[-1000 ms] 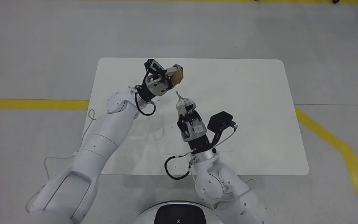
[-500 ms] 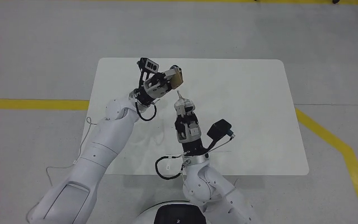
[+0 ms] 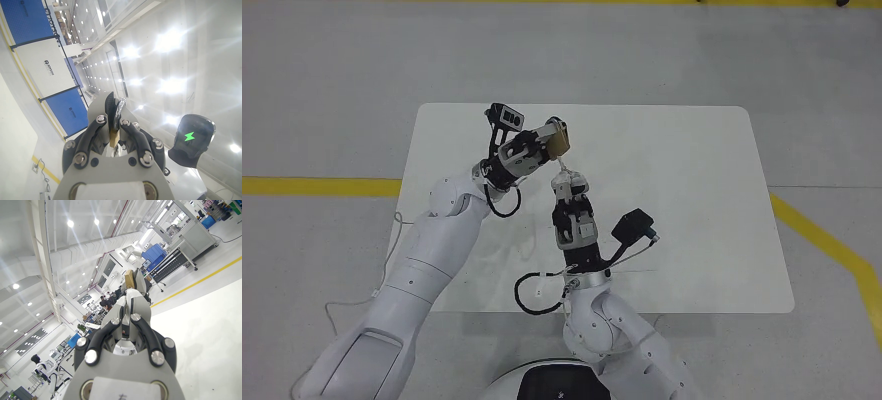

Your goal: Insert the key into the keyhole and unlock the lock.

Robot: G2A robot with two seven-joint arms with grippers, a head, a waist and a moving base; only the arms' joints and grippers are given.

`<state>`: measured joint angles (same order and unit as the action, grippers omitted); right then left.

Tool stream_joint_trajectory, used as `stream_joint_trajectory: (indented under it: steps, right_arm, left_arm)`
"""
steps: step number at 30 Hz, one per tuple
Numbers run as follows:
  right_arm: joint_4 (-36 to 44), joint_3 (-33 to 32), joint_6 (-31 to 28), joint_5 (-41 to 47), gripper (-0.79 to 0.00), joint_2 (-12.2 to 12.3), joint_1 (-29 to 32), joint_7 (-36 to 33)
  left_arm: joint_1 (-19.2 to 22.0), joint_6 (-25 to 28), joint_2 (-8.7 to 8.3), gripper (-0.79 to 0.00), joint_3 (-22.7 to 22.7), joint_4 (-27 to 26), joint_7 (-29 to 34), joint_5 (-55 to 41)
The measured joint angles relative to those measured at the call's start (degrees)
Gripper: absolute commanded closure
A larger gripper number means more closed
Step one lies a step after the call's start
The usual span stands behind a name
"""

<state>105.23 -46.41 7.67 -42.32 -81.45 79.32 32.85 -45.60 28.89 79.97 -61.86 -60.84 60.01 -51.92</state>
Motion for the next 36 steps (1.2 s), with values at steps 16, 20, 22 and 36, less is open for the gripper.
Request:
stream_joint_trajectory:
  steps: [16,20,22,36]
  right_arm:
    - [-0.4,-1.8,0.1,-0.1,0.000,-1.3,0.4,-1.2]
    - [-0.5,-1.8,0.6,-0.9,0.000,-1.7,0.4,-1.3]
    - [-0.6,-1.8,0.7,-1.2,0.000,-1.8,0.4,-1.4]
    - [-0.7,-2.3,1.1,-0.7,0.000,-2.1,0.5,-3.8]
  left_arm:
    - [-0.2,1.4,0.63,0.000,-0.7,-0.3,-2.9,1.9]
    - [0.0,2.6,0.64,0.000,-1.3,0.4,-2.2,2.6]
    - [0.0,3.2,0.59,0.000,-1.6,0.5,-2.2,3.6]
    - [0.3,3.0,0.11,0.000,-2.9,0.5,-4.1,8.4]
